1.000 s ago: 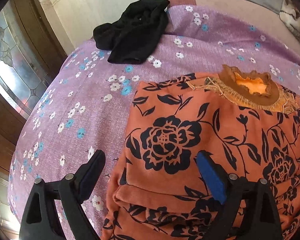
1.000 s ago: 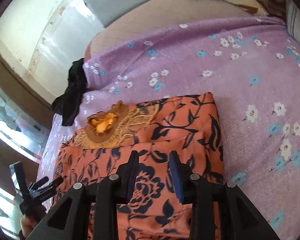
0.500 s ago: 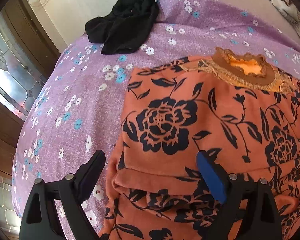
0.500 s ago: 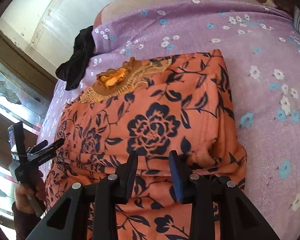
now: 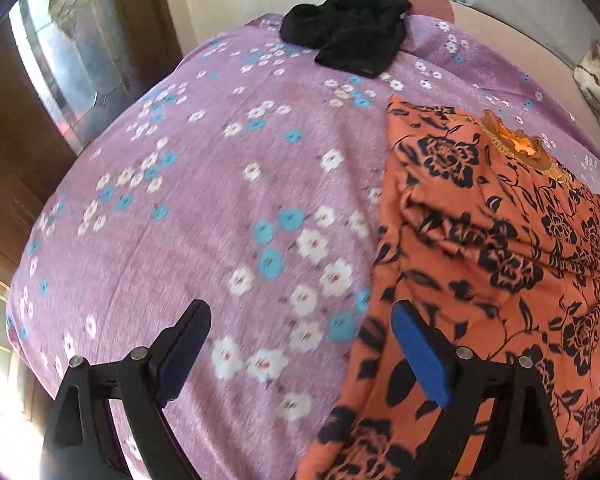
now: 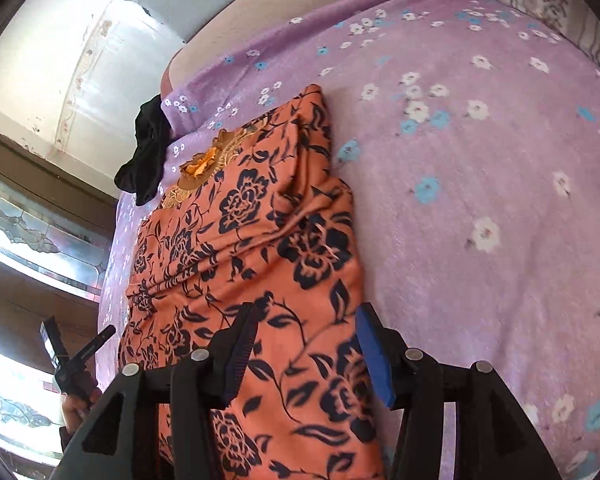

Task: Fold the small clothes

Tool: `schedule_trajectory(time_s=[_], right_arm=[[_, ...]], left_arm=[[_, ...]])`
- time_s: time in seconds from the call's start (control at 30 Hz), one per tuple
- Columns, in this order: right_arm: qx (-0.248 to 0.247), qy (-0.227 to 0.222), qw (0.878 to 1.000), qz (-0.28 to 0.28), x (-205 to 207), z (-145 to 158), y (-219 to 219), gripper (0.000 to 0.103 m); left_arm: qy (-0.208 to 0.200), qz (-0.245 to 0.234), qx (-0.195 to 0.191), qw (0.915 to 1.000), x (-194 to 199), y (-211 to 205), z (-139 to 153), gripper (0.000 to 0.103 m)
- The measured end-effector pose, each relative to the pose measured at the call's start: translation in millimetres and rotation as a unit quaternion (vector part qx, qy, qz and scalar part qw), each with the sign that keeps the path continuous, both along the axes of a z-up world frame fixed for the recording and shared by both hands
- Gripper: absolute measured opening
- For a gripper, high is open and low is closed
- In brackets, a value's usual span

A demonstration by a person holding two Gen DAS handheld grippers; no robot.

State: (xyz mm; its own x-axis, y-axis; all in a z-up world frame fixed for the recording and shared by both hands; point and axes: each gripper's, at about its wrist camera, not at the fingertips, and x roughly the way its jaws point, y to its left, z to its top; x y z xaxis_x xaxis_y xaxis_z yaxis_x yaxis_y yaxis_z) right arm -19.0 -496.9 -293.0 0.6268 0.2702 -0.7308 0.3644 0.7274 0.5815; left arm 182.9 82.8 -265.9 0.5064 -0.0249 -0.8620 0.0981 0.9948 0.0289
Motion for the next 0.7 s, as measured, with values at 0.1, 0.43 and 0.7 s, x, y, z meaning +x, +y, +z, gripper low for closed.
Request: schedule_trajectory(time_s=[0.1,0.43,0.7], right_arm=[[0.011,0.004,1.0,0.002,-24.4,-6.3,-6.7,0.055],[0.047,0.02,0.999,0.011,-82.6,-31.8,-8.3,0.055],[0.055,0.035,0.997,0.035,-94.8,-42.7,13.2,0.058]], left_arm=[[0.024,0.02,-0.02,0.9993,-21.1,29.2,-8.7,0.092],[0.089,-0.034,-0.05,0.9942,-84.9,22.7,-26.6,0.055],[0.095,-0.072,-0.06,0.991,-100.8,8.0,-23.8,0.015]])
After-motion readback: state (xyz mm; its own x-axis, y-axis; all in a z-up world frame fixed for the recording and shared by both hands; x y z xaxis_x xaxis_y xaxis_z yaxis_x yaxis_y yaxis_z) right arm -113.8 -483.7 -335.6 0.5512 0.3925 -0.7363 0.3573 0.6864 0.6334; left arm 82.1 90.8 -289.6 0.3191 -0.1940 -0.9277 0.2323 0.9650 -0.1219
